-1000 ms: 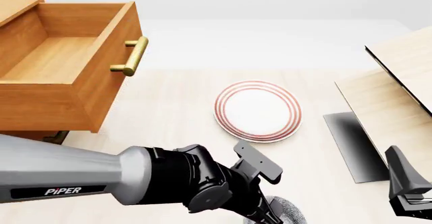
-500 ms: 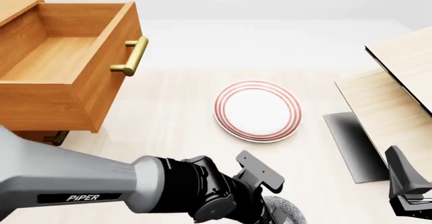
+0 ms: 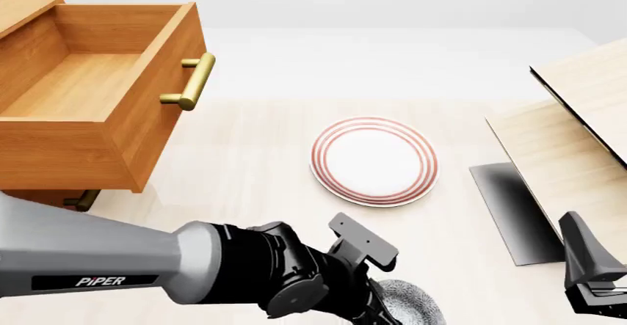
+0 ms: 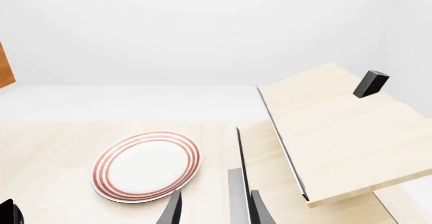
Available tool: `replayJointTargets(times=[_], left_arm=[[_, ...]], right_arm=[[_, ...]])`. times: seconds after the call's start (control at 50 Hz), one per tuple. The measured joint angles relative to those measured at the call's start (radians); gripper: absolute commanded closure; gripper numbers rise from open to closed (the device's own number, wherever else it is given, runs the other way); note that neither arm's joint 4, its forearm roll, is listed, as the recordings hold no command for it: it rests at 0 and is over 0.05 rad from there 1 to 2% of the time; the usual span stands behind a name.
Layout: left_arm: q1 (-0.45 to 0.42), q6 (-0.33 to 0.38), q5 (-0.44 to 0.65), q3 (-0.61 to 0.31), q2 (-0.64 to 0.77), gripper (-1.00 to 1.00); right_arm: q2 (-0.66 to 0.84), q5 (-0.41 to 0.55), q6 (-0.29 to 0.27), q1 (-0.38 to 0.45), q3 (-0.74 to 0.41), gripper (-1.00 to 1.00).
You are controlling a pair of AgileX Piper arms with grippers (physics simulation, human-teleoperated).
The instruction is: Open the top drawer of the cabinet and put the bowl in it.
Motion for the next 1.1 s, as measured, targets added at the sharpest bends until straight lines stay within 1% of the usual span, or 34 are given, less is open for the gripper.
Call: replayJointTargets(times=[0.26,0.7,1.0,1.1], left_arm=[[0.022,0.004,0.012,0.012,-0.04,1.0],[0.044,0.014,0.072,-0.019,-0.094,1.0],[0.08,0.049,0.141,-0.066,-0.13,1.0],[0.092,0.048,0.163,-0.085,-0.139,1.0]], right_arm=[[0.0,0.0,0.0,0.0,0.0,-1.0],[0.0,0.0,0.0,0.0,0.0,-1.0],[0.0,0.0,0.0,0.0,0.0,-1.0],[0.0,0.0,0.0,0.0,0.0,-1.0]])
